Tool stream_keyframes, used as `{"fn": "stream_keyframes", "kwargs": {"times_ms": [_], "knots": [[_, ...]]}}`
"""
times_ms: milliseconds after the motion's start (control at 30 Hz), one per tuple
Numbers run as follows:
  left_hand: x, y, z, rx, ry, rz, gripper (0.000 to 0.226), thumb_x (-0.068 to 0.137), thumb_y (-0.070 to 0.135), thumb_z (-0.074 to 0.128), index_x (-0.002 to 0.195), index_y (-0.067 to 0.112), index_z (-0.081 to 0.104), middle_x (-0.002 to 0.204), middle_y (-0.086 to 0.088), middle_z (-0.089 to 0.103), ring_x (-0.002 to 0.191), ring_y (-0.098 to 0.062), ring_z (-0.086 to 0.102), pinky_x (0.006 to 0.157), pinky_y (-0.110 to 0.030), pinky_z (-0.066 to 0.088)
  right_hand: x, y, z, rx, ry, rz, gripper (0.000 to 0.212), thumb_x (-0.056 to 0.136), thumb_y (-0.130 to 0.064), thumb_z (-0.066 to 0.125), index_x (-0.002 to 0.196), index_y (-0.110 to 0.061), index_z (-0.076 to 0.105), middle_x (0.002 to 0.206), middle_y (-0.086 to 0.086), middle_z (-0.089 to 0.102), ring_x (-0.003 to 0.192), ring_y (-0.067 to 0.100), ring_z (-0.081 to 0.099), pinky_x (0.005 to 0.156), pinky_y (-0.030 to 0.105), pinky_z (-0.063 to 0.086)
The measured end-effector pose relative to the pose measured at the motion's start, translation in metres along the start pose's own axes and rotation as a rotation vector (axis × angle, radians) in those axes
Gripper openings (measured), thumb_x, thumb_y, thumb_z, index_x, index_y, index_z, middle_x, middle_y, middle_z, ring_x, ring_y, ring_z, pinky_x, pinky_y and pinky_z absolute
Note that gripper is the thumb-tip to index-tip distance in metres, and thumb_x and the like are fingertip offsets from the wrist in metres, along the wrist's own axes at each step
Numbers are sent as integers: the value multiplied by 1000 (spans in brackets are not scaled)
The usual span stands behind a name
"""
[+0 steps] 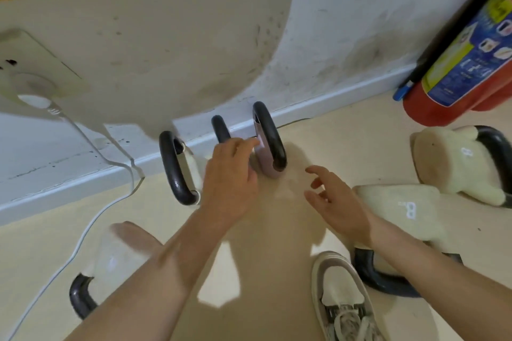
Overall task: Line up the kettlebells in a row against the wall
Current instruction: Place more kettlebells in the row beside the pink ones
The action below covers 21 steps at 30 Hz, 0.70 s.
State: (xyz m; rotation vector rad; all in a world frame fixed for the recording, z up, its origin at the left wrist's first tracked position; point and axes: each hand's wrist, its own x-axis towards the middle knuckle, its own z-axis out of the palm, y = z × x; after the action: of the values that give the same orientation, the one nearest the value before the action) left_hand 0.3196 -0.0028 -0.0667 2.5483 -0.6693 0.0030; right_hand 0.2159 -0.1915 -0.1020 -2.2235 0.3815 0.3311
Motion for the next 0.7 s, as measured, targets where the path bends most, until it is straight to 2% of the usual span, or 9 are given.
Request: {"fn": "stream_keyframes", "kwargs": {"times_ms": [100, 167, 300, 400, 467, 500, 567, 600, 700], "knots": [[-29, 41, 41, -162, -31, 49, 19, 84, 15, 58, 99, 17, 70, 93, 2, 62, 87, -15, 56, 77, -24, 41, -38, 29, -7, -4, 29, 74, 38, 94, -19, 54, 131, -23, 49, 111, 0, 55, 89, 13, 59, 82, 30, 52], [-48, 70, 63, -221, -166, 1, 13, 86, 24, 59, 88, 19, 70, 81, 4, 61, 75, -12, 52, 68, -24, 39, -60, 49, -14, -105, 91, 52, 35, 90, -13, 58, 125, -17, 54, 106, -1, 56, 92, 15, 56, 81, 30, 50], [-83, 114, 103, -217, -456, -2, 32, 94, 38, 47, 70, 18, 58, 69, 5, 48, 69, -14, 44, 62, -28, 34, -100, 87, -22, -341, 82, 54, 17, 81, -13, 63, 96, -14, 54, 87, -7, 46, 82, 19, 50, 69, 25, 32], [-97, 136, 122, -210, -558, 127, 19, 92, 24, 47, 92, 16, 65, 92, 2, 56, 86, -15, 50, 71, -32, 43, -124, 112, -21, -404, 30, 113, 19, 85, -34, 59, 91, -22, 46, 88, -8, 46, 84, 17, 49, 67, 29, 34], [-105, 148, 134, -168, -646, 165, 26, 84, 12, 54, 108, 13, 64, 106, -1, 56, 101, -18, 49, 81, -37, 49, -135, 129, -18, -485, -47, 125, 32, 83, -45, 58, 106, -25, 49, 99, -9, 52, 92, 16, 53, 72, 30, 39], [-108, 152, 139, -112, -677, 214, 28, 79, 11, 60, 106, 12, 66, 104, -2, 58, 102, -18, 51, 79, -36, 51, -138, 138, -15, -538, -112, 119, 43, 79, -48, 61, 113, -26, 50, 104, -9, 55, 94, 15, 56, 77, 32, 42], [-113, 161, 149, -28, -729, 312, 27, 61, 11, 75, 88, 14, 73, 87, -1, 64, 88, -19, 59, 65, -29, 53, -140, 158, -9, -654, -173, 86, 59, 63, -41, 77, 115, -22, 56, 105, -3, 63, 89, 19, 65, 77, 37, 51], [-118, 164, 156, 3, -737, 362, 27, 60, 11, 76, 86, 13, 73, 86, -2, 66, 88, -21, 61, 65, -29, 53, -138, 165, -7, -690, -159, 76, 60, 57, -32, 82, 111, -19, 61, 100, 0, 66, 84, 22, 67, 73, 38, 53], [-126, 173, 167, 125, -796, 396, 40, 86, 7, 55, 126, 6, 55, 126, -10, 58, 121, -28, 47, 96, -37, 38, -126, 174, -9, -718, -138, 50, 45, 63, -14, 78, 106, -13, 68, 96, 5, 67, 86, 26, 68, 68, 36, 52]]}}
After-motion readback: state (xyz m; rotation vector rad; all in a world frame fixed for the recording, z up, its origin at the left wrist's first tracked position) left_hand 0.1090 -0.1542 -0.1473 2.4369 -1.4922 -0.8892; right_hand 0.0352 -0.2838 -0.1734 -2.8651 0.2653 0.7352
